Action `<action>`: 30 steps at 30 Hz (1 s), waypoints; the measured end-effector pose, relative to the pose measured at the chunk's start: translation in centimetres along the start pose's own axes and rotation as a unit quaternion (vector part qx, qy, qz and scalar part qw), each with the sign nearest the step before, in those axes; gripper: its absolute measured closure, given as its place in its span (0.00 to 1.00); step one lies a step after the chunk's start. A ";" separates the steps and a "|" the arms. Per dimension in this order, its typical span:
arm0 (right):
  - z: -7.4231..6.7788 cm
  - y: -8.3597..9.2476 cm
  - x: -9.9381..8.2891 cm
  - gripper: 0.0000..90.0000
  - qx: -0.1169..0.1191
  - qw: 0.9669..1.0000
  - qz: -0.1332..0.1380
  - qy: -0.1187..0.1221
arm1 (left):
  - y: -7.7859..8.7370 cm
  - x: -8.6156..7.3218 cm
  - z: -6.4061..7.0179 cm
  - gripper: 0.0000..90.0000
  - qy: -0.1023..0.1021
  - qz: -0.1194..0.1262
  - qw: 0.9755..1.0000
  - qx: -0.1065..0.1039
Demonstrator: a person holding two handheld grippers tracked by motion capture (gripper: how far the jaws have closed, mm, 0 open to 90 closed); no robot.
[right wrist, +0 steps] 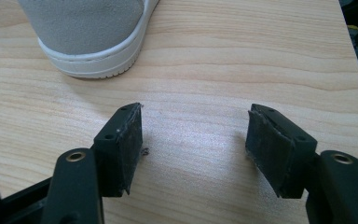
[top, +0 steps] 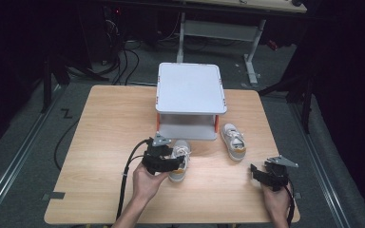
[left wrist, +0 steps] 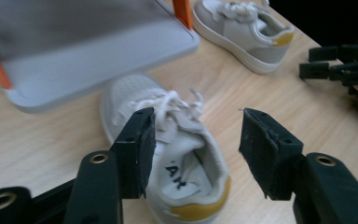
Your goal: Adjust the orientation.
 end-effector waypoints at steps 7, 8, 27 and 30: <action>-0.2 0.0 0.0 0.40 -0.004 1.000 -0.001 -0.005 | 2.7 -0.1 -2.0 0.46 0.002 0.033 0.999 0.029; -0.2 0.0 0.0 0.40 -0.004 1.000 -0.001 -0.005 | 3.2 -0.1 -2.3 0.45 -0.001 0.036 0.999 0.034; -0.8 1.5 0.4 0.58 0.009 0.999 0.041 0.005 | 5.7 -5.1 -8.5 0.43 0.047 0.049 0.992 0.102; -1.0 2.2 0.8 0.59 0.025 0.999 0.047 0.001 | 5.5 -5.9 -9.2 0.42 0.053 0.045 0.991 0.112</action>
Point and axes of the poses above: each handheld gripper's, and its own axes: y roughly backward along the jaws, x roughly out of its top, z roughly to its right, the point moved 2 cm from there along -y, roughly forward along the jaws, and after that the axes turned 2 degrees about y, right-handed, at the moved point
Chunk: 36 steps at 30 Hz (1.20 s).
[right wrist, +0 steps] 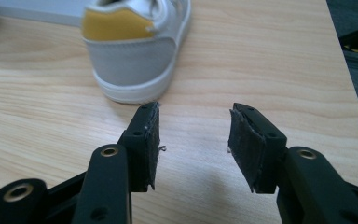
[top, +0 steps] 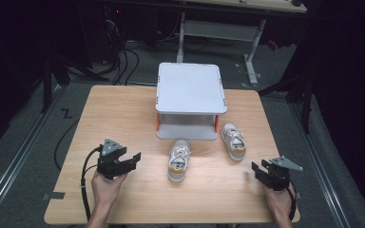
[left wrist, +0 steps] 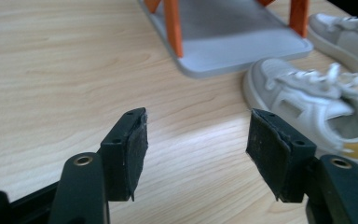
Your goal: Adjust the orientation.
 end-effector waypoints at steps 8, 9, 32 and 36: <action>-0.4 1.4 1.8 0.60 0.063 0.998 0.018 -0.019 | -1.4 -1.7 -0.9 0.42 0.000 -0.014 1.000 0.028; -0.5 1.6 2.2 0.61 0.075 0.997 0.023 -0.023 | -1.7 -1.9 -0.9 0.42 -0.005 -0.018 0.999 0.032; -4.5 -5.4 9.5 0.66 0.070 0.994 -0.085 0.030 | -4.4 -4.3 -2.3 0.40 -0.024 -0.049 0.994 0.095; -4.8 -6.5 9.6 0.68 0.061 0.992 -0.103 0.030 | -4.4 -4.4 -2.2 0.39 -0.024 -0.048 0.994 0.095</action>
Point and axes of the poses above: each handheld gripper's, and its own axes: y roughly backward along the jaws, x roughly out of its top, z roughly to its right, the point moved 2 cm from there along -y, roughly forward along the jaws, and after that the axes turned 2 degrees about y, right-handed, at the moved point
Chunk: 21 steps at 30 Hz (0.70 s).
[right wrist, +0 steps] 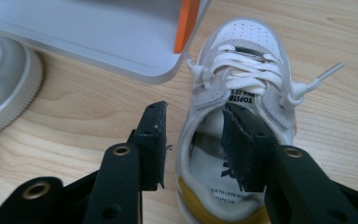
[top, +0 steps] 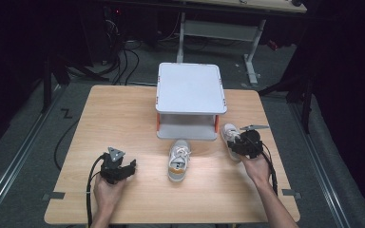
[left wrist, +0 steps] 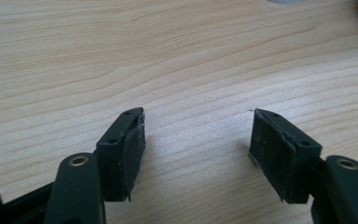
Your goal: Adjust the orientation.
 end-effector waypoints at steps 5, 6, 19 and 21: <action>-0.2 -1.1 -0.1 0.81 -0.003 1.000 -0.021 0.001 | 0.0 0.0 0.0 0.38 0.001 0.000 1.000 -0.002; -0.5 -1.5 -0.2 0.87 -0.008 1.000 -0.021 0.009 | 0.0 0.0 0.0 0.37 0.000 -0.001 1.000 -0.004; -1.5 1.6 -1.0 0.95 -0.018 0.999 0.000 0.031 | 0.0 0.0 -0.1 0.36 0.001 -0.001 1.000 -0.008; -1.8 2.0 -1.1 0.95 -0.020 0.999 0.000 0.033 | 0.0 0.0 -0.1 0.36 0.001 -0.001 1.000 -0.008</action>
Point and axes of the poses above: each handheld gripper's, and its own axes: y roughly backward along the jaws, x roughly out of its top, z roughly to its right, the point moved 2 cm from there along -y, roughly forward along the jaws, and after that the axes turned 2 degrees about y, right-handed, at the moved point
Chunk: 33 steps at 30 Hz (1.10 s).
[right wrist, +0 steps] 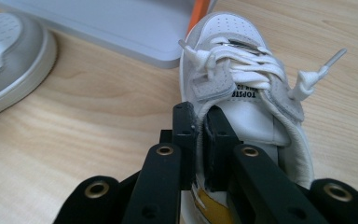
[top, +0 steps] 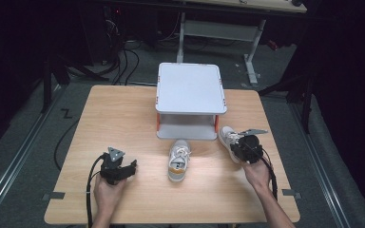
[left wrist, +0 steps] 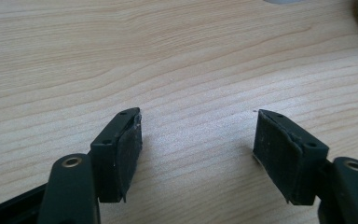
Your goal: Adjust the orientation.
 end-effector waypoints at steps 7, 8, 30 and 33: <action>-2.4 2.3 -1.2 0.94 -0.004 1.000 -0.001 0.016 | 0.0 0.0 0.0 0.36 0.000 0.000 1.000 -0.002; -3.6 2.6 -1.7 0.94 -0.005 1.000 -0.006 0.022 | 0.0 0.0 0.0 0.35 0.000 0.000 1.000 -0.002; -10.6 -0.1 0.7 0.94 0.024 0.998 -0.033 0.050 | 0.0 0.0 0.0 0.35 0.000 0.000 1.000 -0.004; -11.2 -0.4 0.9 0.93 0.025 0.998 -0.038 0.053 | 0.0 0.0 0.0 0.35 0.000 0.000 1.000 -0.005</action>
Point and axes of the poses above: each handheld gripper's, and its own axes: y roughly backward along the jaws, x roughly out of its top, z roughly to its right, the point moved 2 cm from there along -y, roughly forward along the jaws, and after that the axes turned 2 degrees about y, right-handed, at the moved point
